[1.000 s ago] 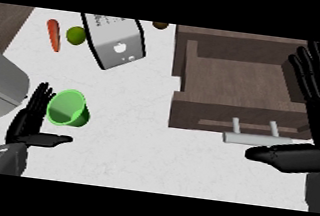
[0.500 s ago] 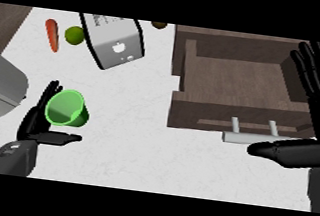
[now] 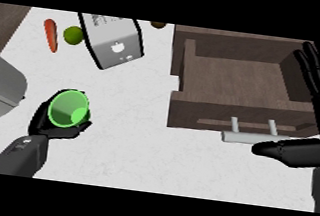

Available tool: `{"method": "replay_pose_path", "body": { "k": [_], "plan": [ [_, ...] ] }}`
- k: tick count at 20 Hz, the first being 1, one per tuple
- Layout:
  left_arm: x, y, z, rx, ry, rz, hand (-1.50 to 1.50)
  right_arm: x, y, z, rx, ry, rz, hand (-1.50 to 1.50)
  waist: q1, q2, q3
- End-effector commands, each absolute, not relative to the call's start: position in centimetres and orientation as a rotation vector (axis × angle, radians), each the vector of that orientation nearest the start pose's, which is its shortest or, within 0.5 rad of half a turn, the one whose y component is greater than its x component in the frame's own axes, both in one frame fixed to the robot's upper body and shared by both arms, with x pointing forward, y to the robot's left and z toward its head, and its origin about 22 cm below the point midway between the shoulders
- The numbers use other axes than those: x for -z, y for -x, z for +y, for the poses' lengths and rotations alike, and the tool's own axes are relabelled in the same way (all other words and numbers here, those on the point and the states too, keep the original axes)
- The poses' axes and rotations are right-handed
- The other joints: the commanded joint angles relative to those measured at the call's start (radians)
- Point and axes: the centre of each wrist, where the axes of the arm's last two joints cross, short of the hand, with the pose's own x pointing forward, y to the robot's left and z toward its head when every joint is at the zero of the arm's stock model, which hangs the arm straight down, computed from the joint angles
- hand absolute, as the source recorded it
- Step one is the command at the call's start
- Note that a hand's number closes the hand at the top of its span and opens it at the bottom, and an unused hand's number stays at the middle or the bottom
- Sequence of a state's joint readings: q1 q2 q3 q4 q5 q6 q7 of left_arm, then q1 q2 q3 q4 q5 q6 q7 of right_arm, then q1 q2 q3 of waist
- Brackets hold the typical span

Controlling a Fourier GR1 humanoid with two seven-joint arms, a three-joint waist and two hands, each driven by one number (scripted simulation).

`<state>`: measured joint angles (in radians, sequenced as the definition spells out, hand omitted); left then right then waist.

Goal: Pick up the cup, place it into the drawer and close the drawer

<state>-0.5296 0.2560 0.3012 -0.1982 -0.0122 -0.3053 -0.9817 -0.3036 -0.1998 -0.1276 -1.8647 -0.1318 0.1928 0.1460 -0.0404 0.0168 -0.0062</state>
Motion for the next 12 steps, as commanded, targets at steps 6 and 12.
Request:
{"method": "replay_pose_path", "body": {
  "k": [6, 12],
  "plan": [
    [13.2, -28.7, 30.1, -0.077, -0.259, -1.944, 1.50, -15.3, -27.2, -25.9, -0.292, -0.070, -2.001, -1.50, 0.006, -0.004, 0.002],
    [13.1, -29.8, 27.1, -0.268, -0.170, -2.048, 1.50, -15.3, -27.0, -27.4, -0.271, -0.054, -2.008, -1.50, 0.017, -0.011, 0.004]
  ]
}}
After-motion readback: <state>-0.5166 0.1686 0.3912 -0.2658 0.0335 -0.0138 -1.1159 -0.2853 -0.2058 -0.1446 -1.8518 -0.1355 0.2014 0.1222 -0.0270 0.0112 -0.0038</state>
